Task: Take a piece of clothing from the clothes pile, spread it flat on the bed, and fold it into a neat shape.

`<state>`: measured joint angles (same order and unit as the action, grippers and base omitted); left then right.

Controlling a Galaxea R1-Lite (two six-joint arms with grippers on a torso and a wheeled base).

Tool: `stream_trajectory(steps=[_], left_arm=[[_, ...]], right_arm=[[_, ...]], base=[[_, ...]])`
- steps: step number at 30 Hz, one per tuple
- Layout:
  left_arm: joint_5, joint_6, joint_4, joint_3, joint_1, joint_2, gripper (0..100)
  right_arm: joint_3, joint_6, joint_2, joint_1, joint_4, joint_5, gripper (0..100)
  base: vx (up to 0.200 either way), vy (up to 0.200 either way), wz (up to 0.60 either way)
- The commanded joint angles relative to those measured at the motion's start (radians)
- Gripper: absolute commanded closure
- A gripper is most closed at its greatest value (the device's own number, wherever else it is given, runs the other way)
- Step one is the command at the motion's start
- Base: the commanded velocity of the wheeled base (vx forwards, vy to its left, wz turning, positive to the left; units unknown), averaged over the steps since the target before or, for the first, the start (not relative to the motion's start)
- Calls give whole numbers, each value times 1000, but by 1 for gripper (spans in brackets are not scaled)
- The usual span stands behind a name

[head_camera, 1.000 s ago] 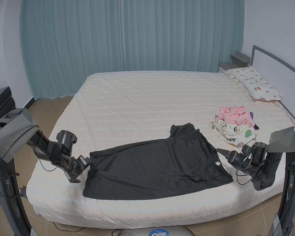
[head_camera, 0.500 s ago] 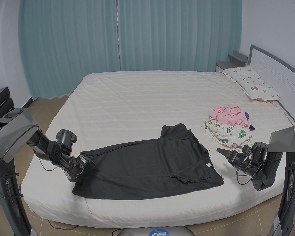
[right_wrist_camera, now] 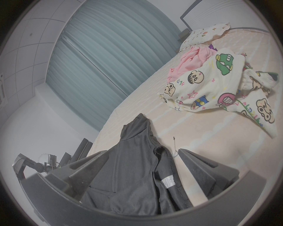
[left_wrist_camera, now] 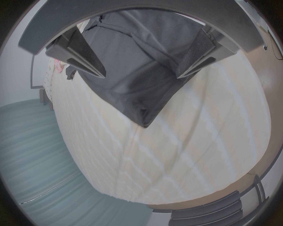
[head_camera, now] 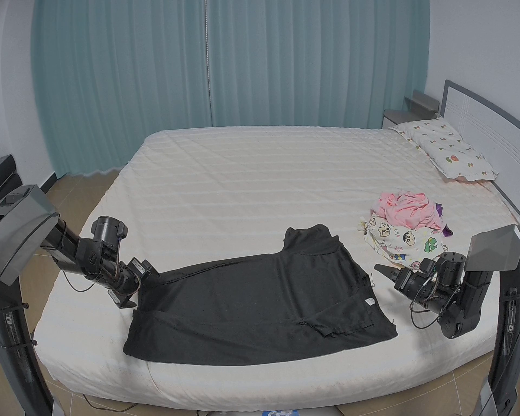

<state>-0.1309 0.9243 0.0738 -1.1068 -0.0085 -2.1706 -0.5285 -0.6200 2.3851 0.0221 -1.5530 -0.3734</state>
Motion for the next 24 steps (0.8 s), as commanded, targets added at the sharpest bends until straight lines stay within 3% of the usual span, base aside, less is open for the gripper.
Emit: stream_trajectory(steps=[1, 14, 19, 24], left_arm=[[4, -1, -8, -61, 1, -12, 0], [8, -7, -5, -153, -36, -152, 0], [93, -5, 0, -228, -36, -218, 0], [93, 39, 6, -291, -18, -230, 0]], right_arm=[[-2, 2, 5, 25, -15, 5, 0], [-5, 2, 14, 25, -15, 5, 0], [-11, 2, 26, 19, -15, 5, 0], [-21, 0, 39, 18, -15, 14, 0]], base=[[0, 0, 0], [0, 0, 0], [0, 0, 0], [0, 0, 0]])
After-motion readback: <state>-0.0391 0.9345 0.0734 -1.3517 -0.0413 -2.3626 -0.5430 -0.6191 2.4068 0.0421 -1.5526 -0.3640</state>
